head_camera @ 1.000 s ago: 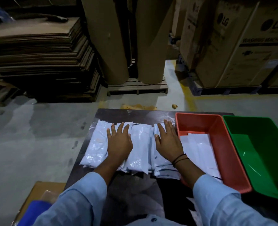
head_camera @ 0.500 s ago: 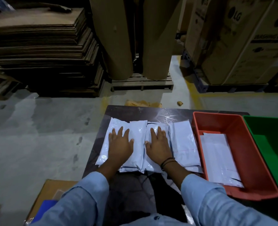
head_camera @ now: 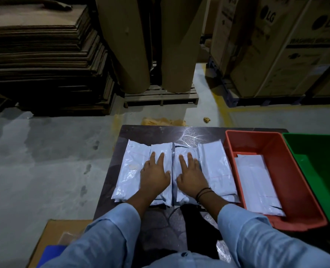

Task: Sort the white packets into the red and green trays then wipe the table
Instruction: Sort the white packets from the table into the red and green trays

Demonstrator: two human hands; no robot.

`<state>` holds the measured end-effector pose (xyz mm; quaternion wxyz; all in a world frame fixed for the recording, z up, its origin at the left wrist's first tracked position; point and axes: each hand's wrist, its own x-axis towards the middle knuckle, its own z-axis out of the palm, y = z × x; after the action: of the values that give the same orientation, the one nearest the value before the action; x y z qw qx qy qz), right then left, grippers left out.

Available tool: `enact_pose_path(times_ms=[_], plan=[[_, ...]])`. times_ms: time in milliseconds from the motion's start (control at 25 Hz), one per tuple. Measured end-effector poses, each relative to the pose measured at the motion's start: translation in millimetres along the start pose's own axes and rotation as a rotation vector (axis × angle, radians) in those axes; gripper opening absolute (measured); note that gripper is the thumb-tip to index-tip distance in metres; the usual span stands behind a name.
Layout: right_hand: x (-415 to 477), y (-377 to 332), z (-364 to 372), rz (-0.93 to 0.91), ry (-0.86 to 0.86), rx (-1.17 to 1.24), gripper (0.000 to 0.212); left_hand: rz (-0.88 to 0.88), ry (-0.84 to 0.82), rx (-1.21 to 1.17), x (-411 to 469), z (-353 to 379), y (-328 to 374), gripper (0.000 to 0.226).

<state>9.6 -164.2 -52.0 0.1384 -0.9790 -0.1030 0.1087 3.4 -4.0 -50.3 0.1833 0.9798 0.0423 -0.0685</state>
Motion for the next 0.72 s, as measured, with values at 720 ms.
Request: enact_pose_path(times_ms=[720], plan=[[-29.1, 58.1, -115.7, 0.103, 0.423, 0.547, 0.060, 0.027, 0.126, -0.248, 1.5, -48.4, 85.7, 0.065]])
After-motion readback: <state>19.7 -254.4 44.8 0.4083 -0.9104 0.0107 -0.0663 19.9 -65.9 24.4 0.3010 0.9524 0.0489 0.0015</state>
